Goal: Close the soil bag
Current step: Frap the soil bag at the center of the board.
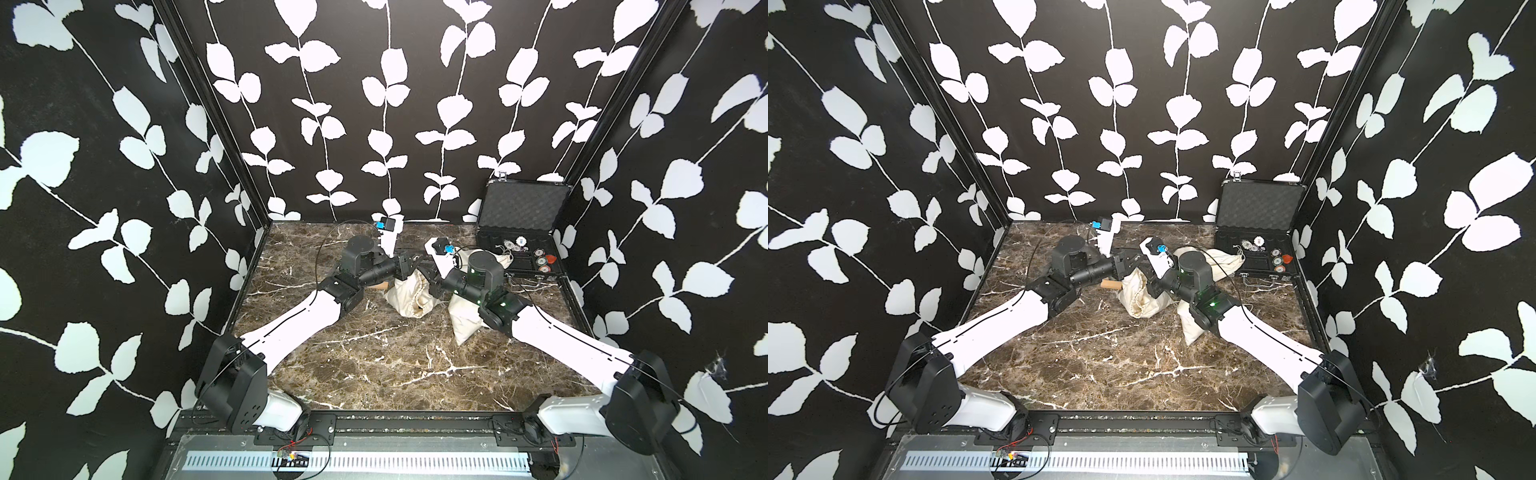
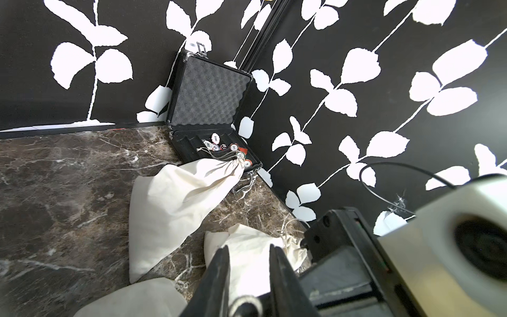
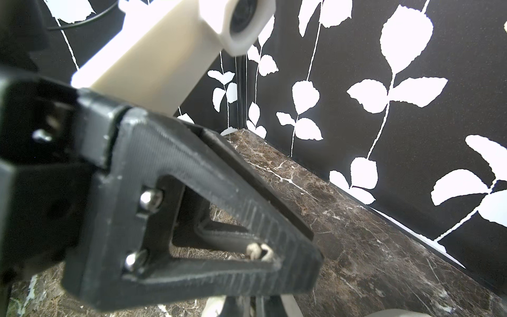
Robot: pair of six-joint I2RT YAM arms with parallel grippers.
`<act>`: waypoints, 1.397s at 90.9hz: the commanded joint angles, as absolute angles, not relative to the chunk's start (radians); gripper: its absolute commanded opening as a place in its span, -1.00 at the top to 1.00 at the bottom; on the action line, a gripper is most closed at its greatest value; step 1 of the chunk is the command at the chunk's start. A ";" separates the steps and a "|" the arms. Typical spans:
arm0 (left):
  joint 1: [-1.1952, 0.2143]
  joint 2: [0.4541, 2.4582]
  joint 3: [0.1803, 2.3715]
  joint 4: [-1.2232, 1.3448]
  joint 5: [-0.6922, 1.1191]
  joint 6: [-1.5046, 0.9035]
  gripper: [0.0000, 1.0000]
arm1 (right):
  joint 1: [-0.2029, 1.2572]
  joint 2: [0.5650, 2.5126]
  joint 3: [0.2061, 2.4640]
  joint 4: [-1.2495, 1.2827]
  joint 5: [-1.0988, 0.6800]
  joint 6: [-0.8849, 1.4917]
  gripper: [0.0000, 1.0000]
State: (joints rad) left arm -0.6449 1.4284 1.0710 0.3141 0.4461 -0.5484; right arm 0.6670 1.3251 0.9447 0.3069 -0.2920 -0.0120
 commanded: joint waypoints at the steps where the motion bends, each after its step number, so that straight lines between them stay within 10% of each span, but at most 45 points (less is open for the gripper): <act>1: -0.656 1.428 1.063 0.354 0.478 -0.575 0.44 | 0.667 1.335 0.929 0.403 -0.268 -0.016 1.00; 16: -0.657 1.425 1.052 0.337 0.443 -0.577 1.00 | 0.666 1.332 0.918 0.431 -0.262 -0.004 0.99; 41: -0.658 1.359 1.156 0.200 0.333 -0.477 1.00 | 0.666 1.204 0.883 0.274 -0.160 -0.025 -0.11; 66: -0.657 1.359 1.238 0.169 0.340 -0.462 1.00 | 0.673 1.149 0.975 0.080 -0.167 0.014 -0.41; 106: -0.657 1.354 1.266 0.180 0.352 -0.472 1.00 | 0.686 1.306 1.113 0.161 -0.226 0.051 -0.37; 127: -0.630 1.297 1.314 0.131 0.268 -0.444 1.00 | 0.679 1.378 1.068 0.104 -0.072 0.001 0.04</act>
State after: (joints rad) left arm -0.6525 1.3815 1.2407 0.1246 0.3145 -0.4706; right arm 0.6807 1.3643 1.1034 0.1112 -0.1623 0.0345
